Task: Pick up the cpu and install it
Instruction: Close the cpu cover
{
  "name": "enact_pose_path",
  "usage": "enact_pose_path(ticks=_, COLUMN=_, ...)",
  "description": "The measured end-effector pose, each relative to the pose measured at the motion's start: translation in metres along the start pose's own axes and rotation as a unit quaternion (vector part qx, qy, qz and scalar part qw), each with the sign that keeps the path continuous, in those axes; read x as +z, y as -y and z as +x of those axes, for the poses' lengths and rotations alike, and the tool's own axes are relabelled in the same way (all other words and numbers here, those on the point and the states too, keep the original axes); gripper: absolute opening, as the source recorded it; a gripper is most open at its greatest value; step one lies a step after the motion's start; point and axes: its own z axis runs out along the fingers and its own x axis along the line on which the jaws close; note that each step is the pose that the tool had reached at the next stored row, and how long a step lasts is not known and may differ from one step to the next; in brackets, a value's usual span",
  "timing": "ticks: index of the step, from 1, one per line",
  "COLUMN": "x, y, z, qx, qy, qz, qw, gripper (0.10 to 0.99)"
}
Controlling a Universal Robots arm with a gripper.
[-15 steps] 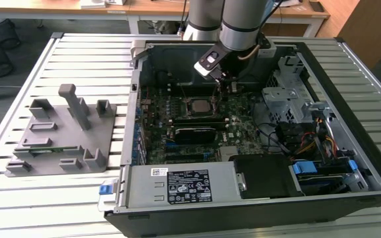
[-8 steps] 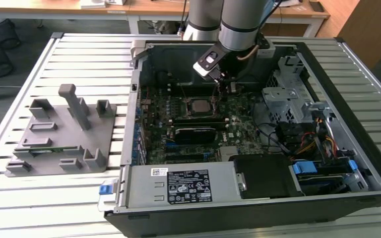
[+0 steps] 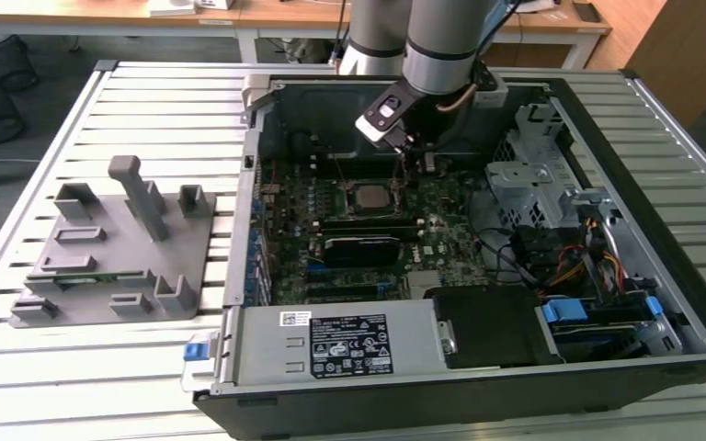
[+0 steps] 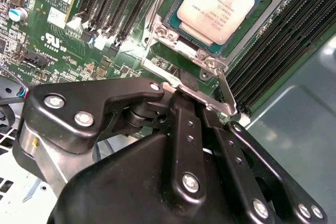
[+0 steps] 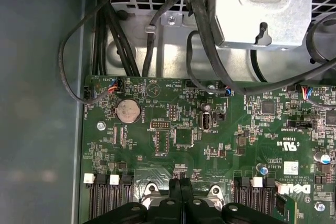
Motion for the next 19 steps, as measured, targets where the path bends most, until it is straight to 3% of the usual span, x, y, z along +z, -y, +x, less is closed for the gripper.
enact_pose_path(ticks=19, x=0.0017, y=0.0058, z=0.0002, qx=0.000, qy=0.0000, qz=0.0000, qw=1.0000, gripper=0.106)
